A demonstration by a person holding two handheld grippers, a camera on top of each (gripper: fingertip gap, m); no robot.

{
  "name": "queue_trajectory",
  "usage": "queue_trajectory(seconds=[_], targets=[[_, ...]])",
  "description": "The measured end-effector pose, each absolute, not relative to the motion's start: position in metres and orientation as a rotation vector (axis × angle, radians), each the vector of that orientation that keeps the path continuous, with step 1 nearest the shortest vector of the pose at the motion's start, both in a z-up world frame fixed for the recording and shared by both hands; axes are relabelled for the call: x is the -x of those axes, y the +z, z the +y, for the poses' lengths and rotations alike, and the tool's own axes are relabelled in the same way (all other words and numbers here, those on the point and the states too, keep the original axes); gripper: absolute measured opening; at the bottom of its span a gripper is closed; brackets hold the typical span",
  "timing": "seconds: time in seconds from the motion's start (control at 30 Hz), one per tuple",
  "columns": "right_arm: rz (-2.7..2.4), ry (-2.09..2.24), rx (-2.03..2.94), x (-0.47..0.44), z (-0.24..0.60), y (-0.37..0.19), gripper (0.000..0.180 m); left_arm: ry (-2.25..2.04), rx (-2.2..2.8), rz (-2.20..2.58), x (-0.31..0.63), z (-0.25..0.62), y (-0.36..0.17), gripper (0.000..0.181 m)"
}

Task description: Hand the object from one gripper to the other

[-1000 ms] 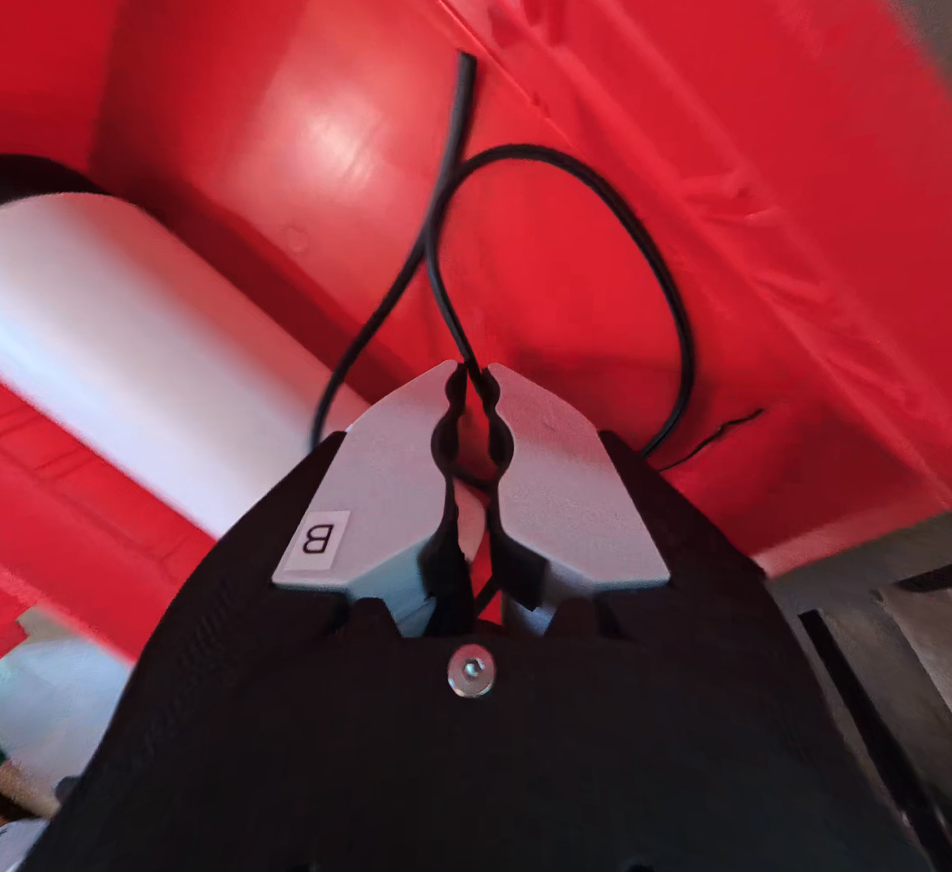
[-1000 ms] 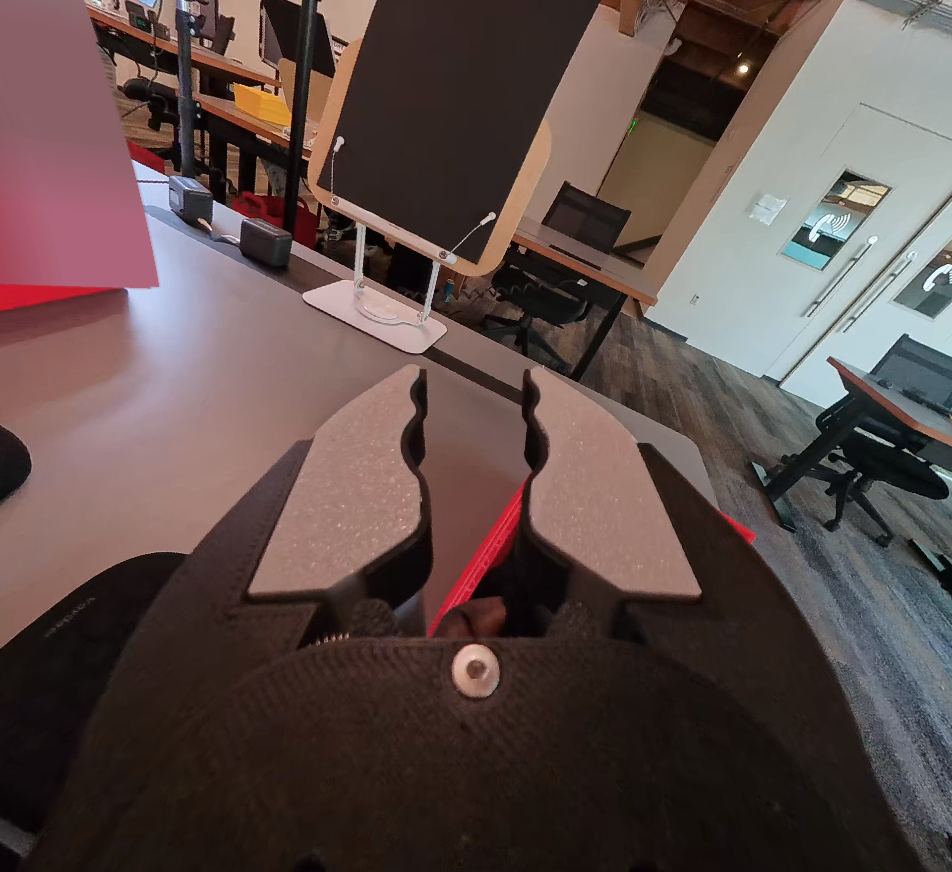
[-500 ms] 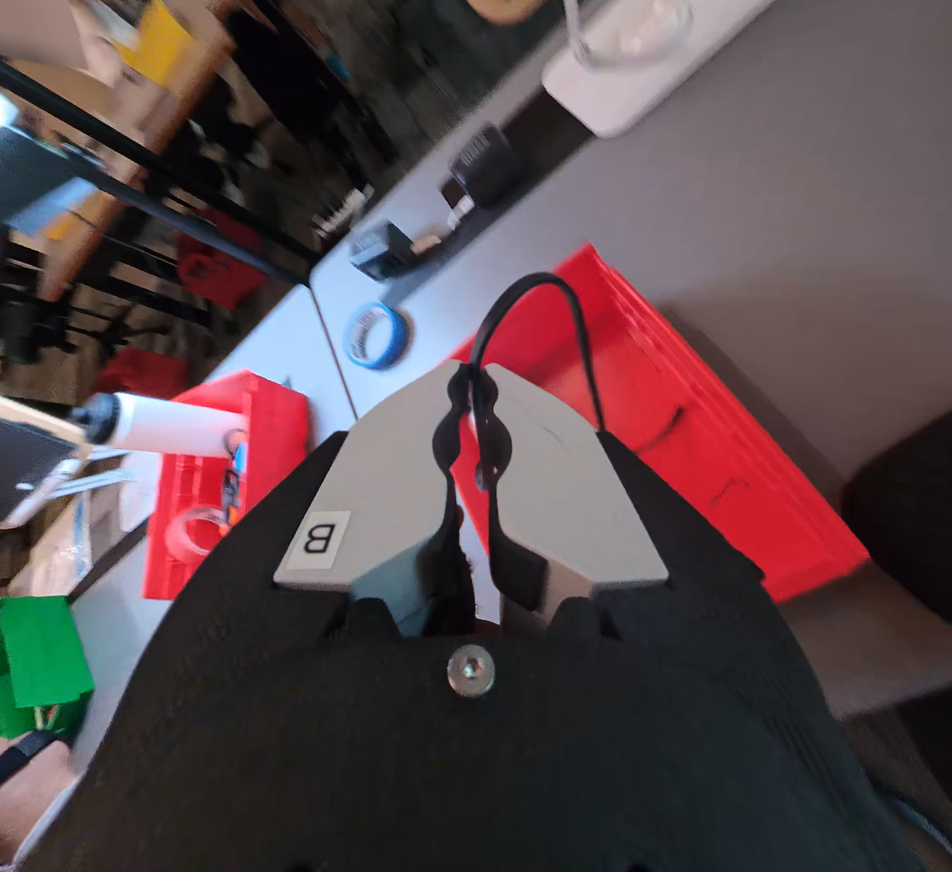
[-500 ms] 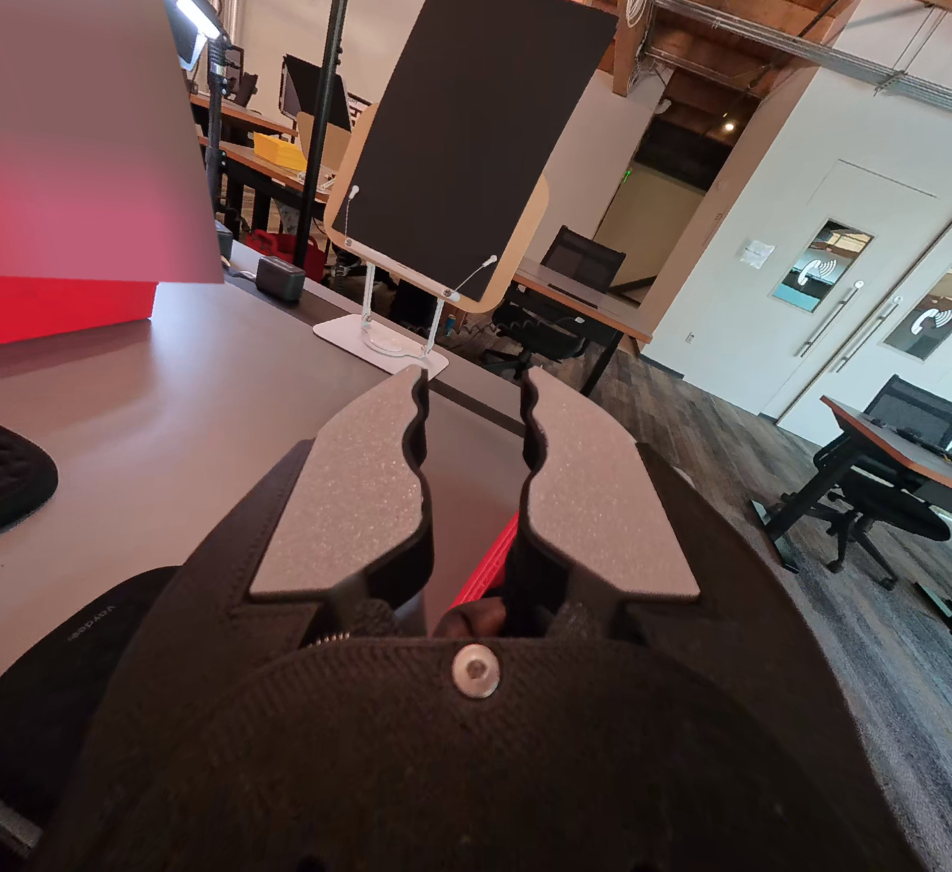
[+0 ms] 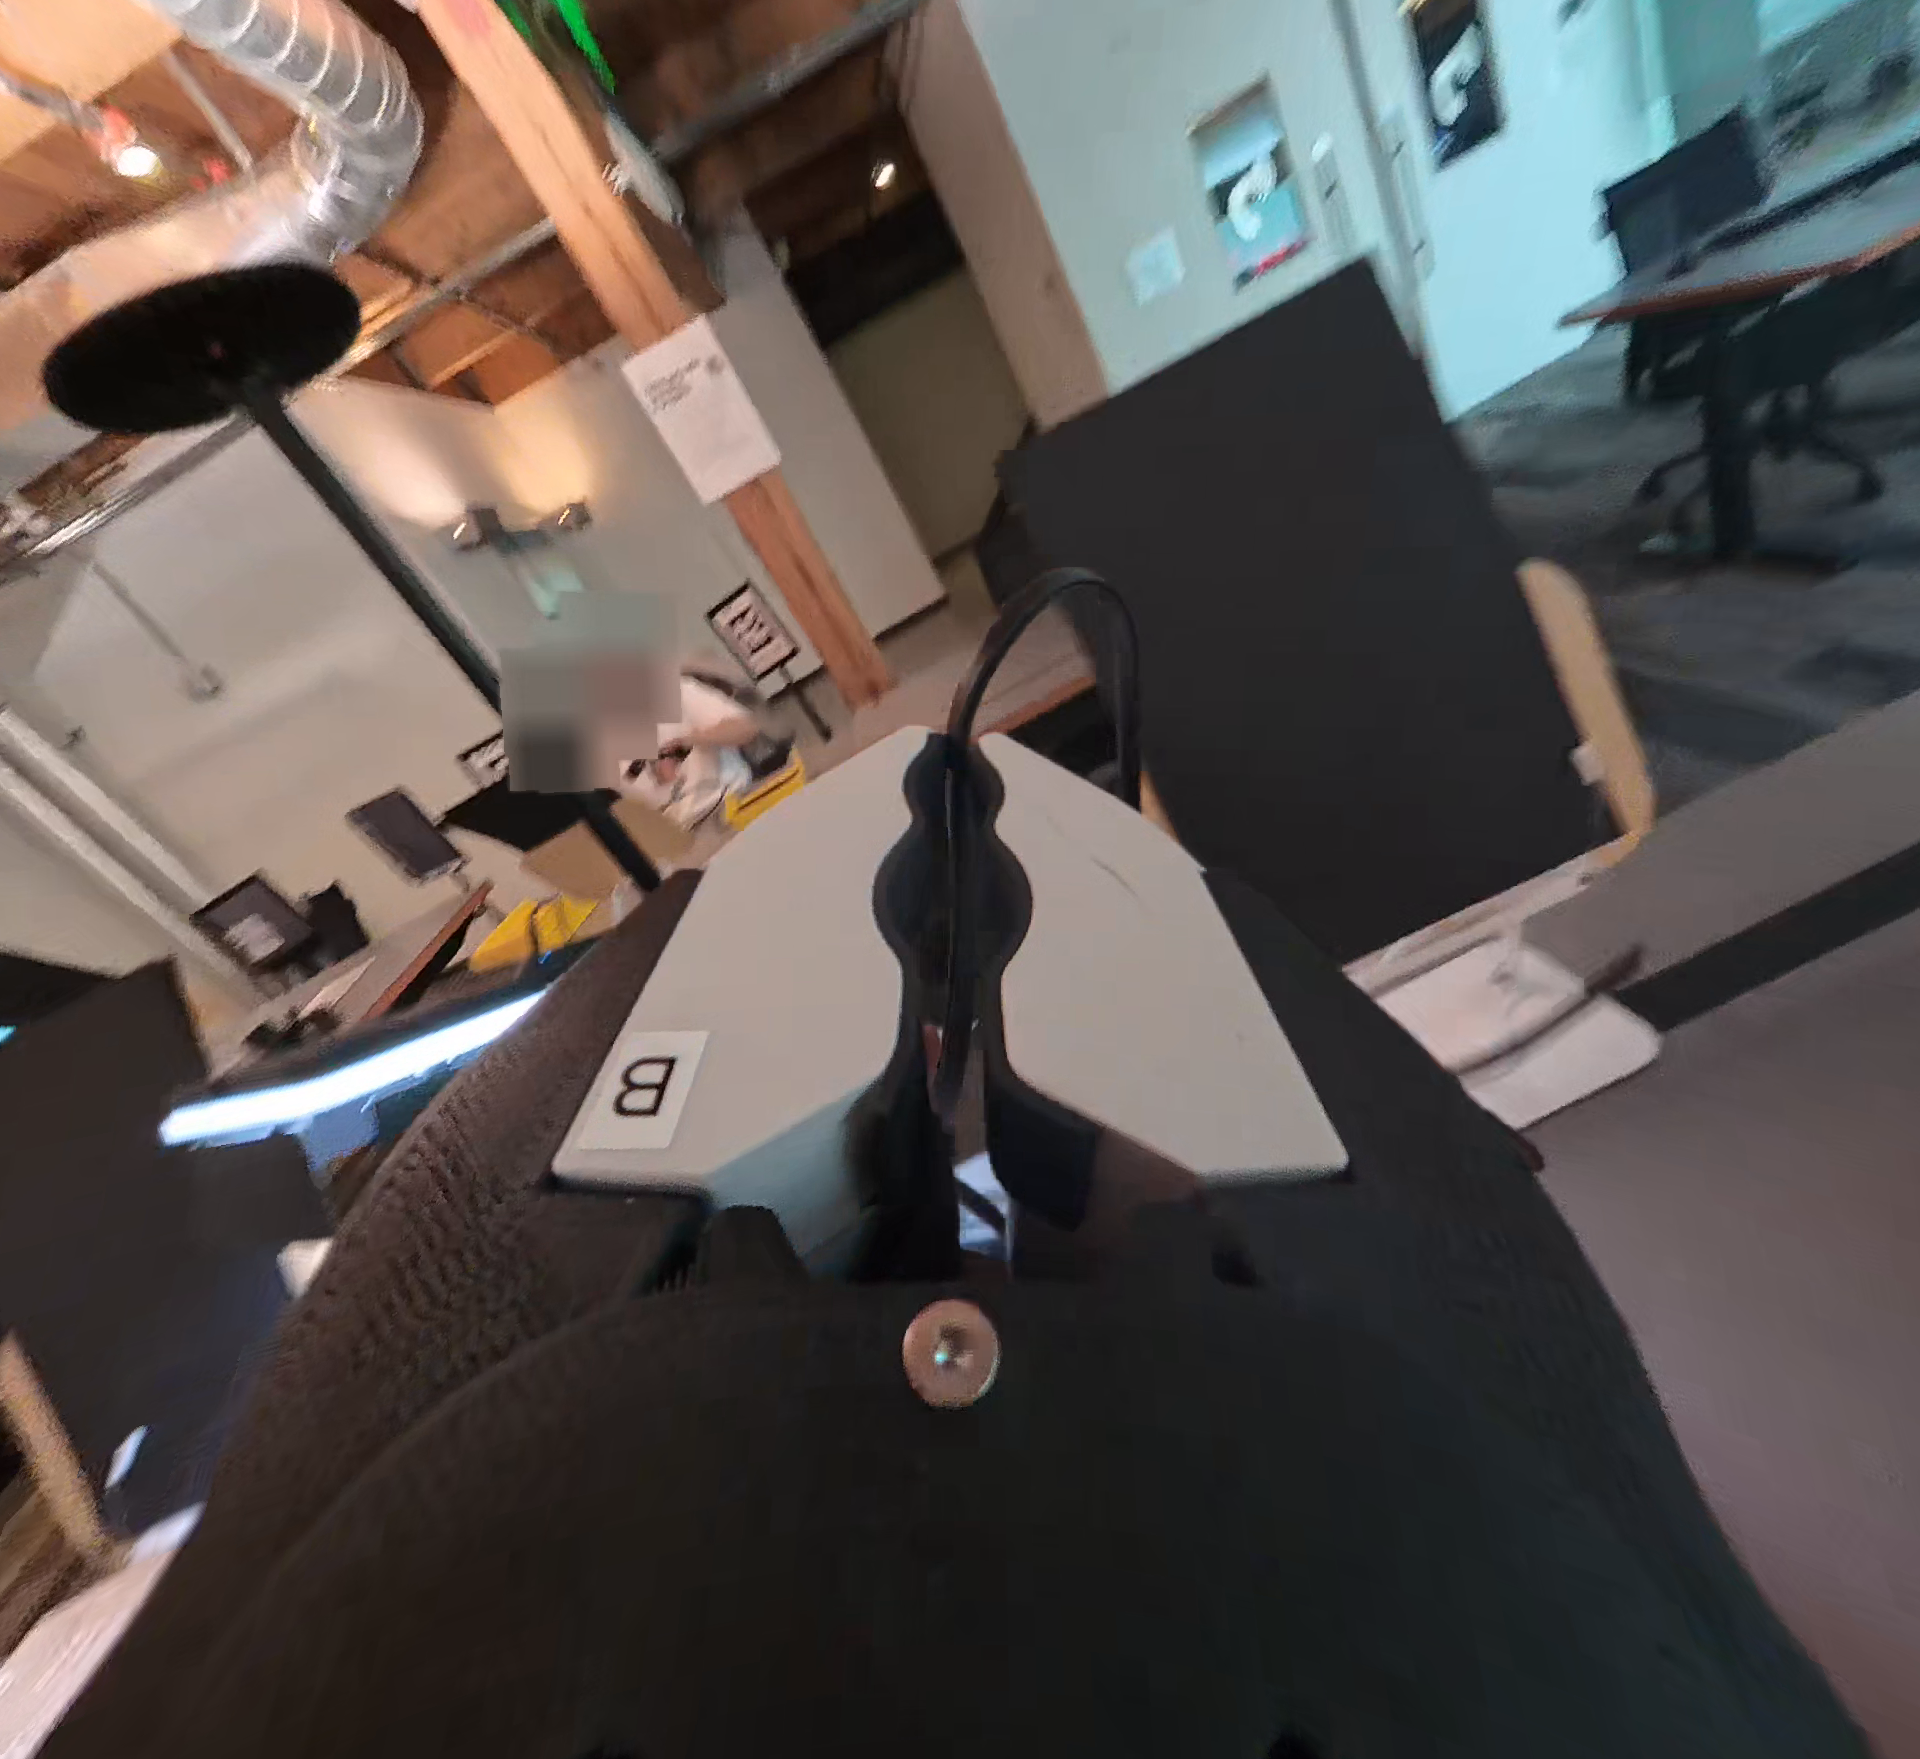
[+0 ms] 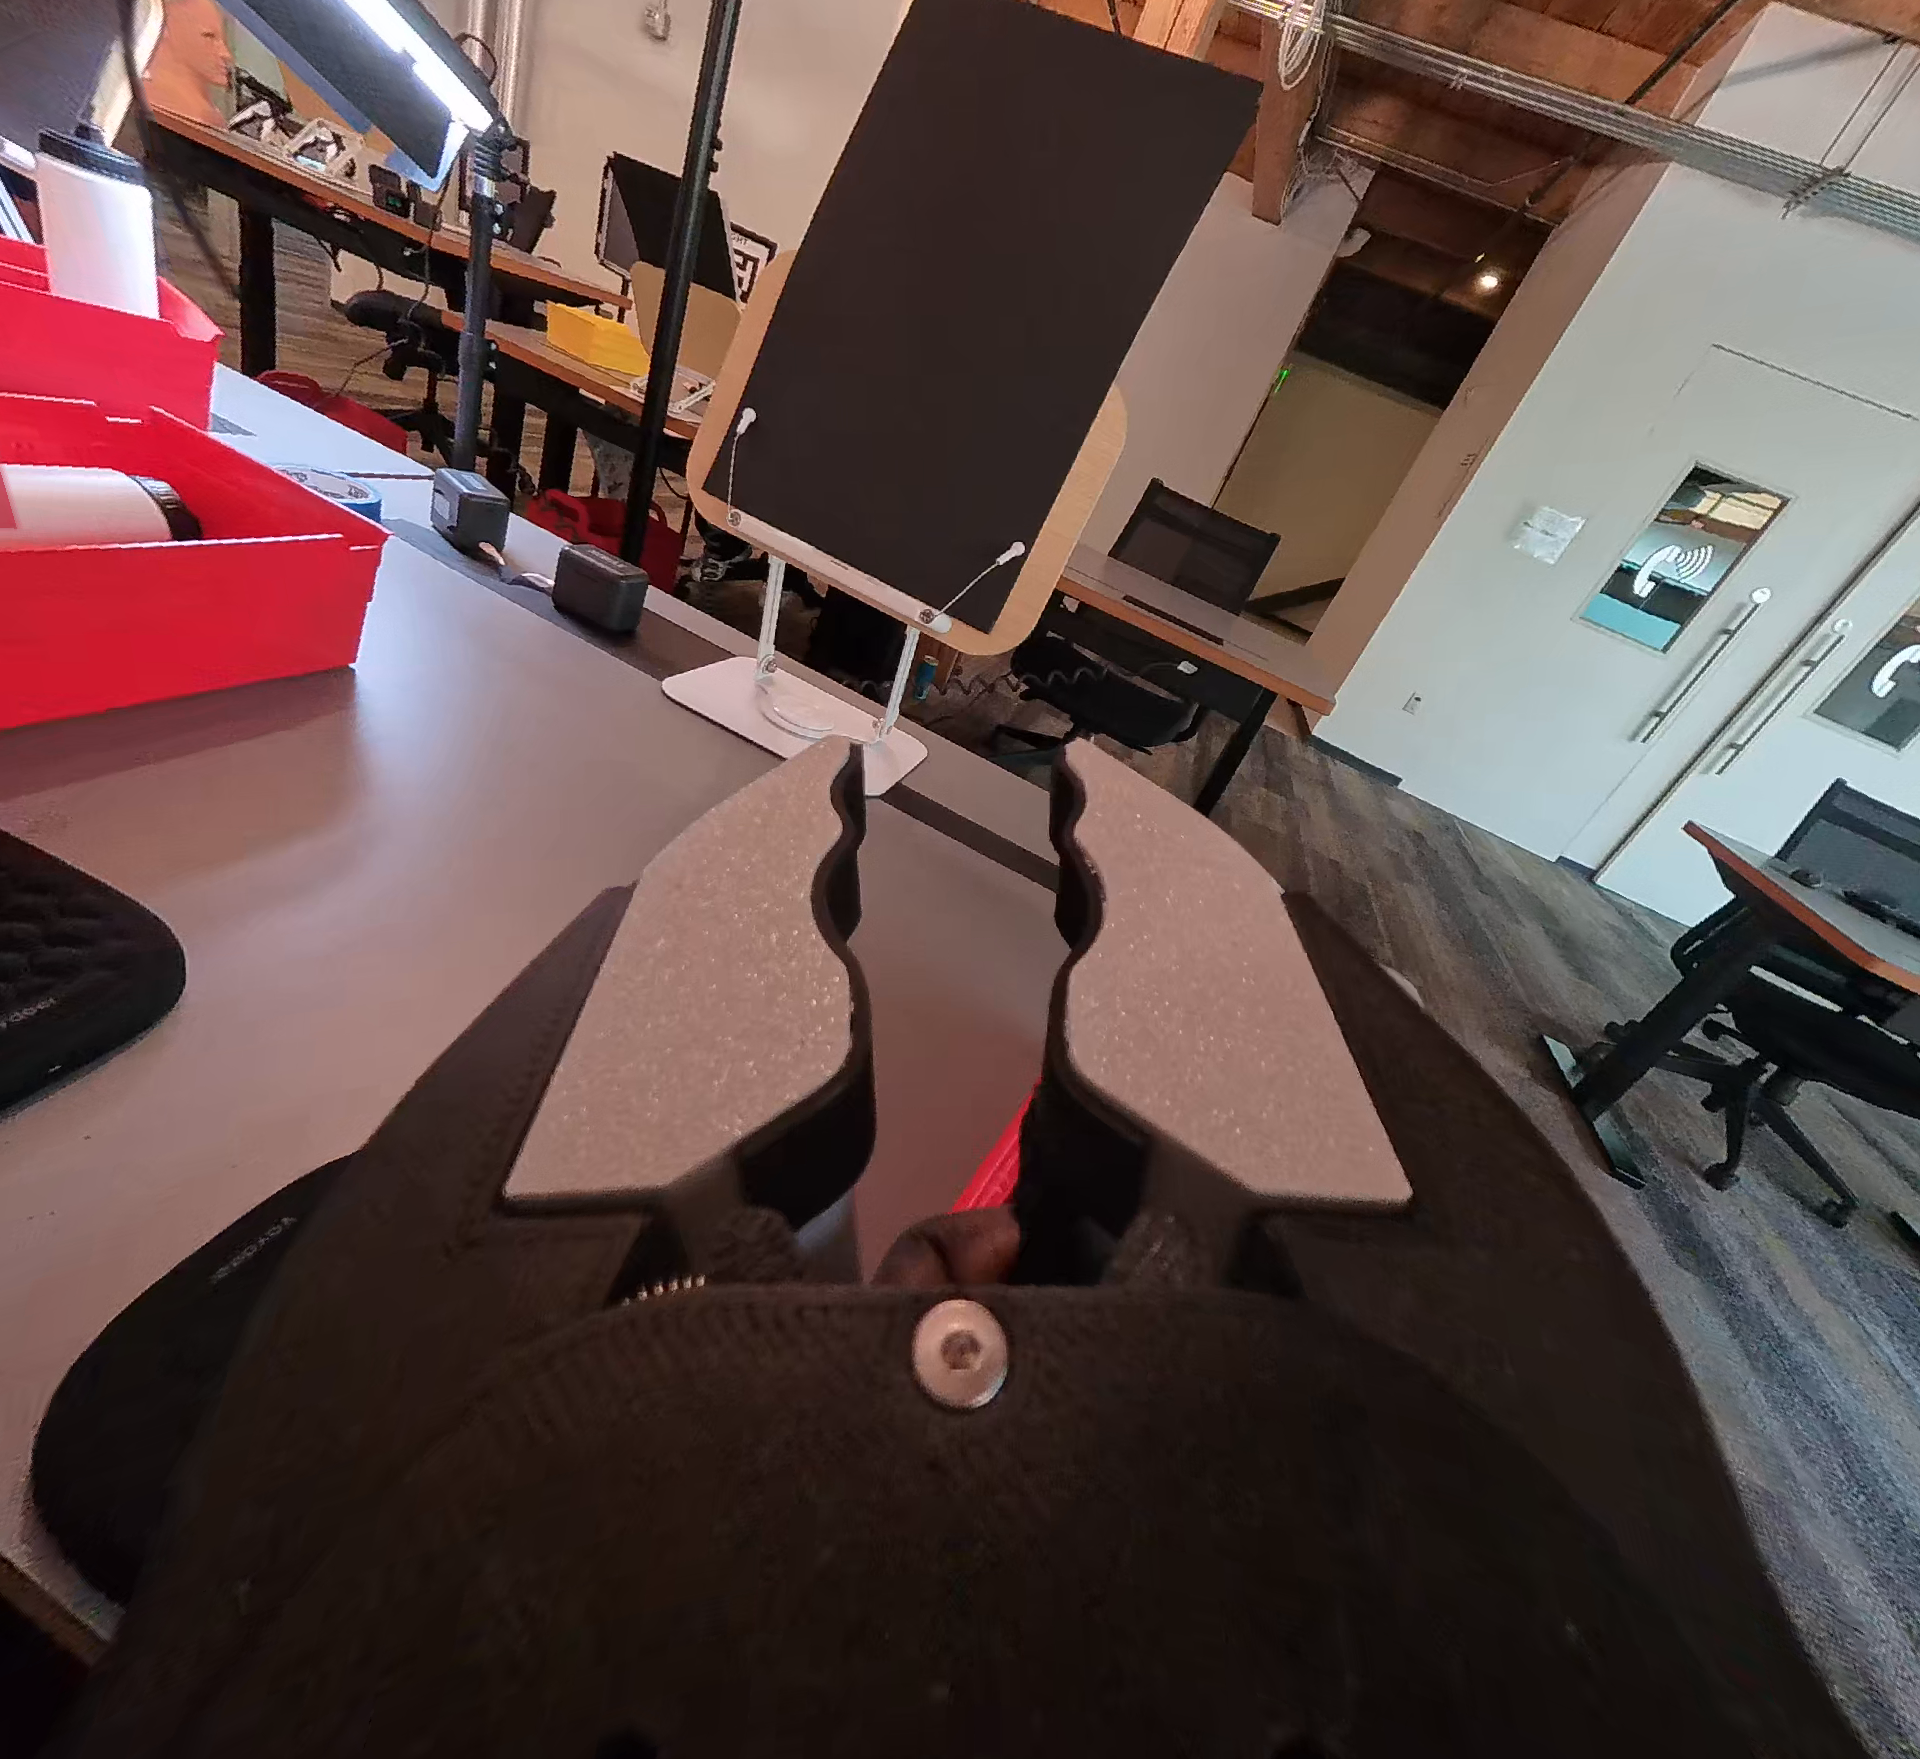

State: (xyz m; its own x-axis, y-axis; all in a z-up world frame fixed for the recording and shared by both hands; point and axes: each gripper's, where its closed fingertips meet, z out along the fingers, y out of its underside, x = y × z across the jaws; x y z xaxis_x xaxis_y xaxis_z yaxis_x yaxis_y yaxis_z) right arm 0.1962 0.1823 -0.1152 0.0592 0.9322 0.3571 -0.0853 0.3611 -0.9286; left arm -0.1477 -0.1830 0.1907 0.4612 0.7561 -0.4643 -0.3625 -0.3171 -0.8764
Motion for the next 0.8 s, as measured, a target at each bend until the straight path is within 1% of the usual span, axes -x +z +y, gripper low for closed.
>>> queue_trajectory(seconds=[0.13,0.23,0.53,0.67,0.77,0.8], targets=[[-1.303,1.036,0.892,-0.192,0.171,-0.119,0.034,0.998,1.449,-0.21,0.101,-0.134,0.207,0.004],[-1.361,1.169,0.874,-0.186,0.151,-0.124,0.034,0.833,1.442,-0.107,0.07,-0.097,0.187,0.004],[-1.489,1.664,0.721,-0.185,0.072,-0.121,0.034,0.439,1.483,0.056,-0.001,-0.008,0.035,0.004],[-1.475,1.98,0.643,-0.196,0.039,-0.109,0.034,0.39,1.455,0.031,-0.023,0.014,-0.021,0.004],[-1.473,2.083,0.647,-0.191,0.022,-0.111,0.035,0.362,1.425,0.014,-0.043,0.022,-0.054,0.004],[-1.468,2.088,0.676,-0.185,0.018,-0.114,0.038,0.35,1.42,0.019,-0.052,0.025,-0.063,0.004]])
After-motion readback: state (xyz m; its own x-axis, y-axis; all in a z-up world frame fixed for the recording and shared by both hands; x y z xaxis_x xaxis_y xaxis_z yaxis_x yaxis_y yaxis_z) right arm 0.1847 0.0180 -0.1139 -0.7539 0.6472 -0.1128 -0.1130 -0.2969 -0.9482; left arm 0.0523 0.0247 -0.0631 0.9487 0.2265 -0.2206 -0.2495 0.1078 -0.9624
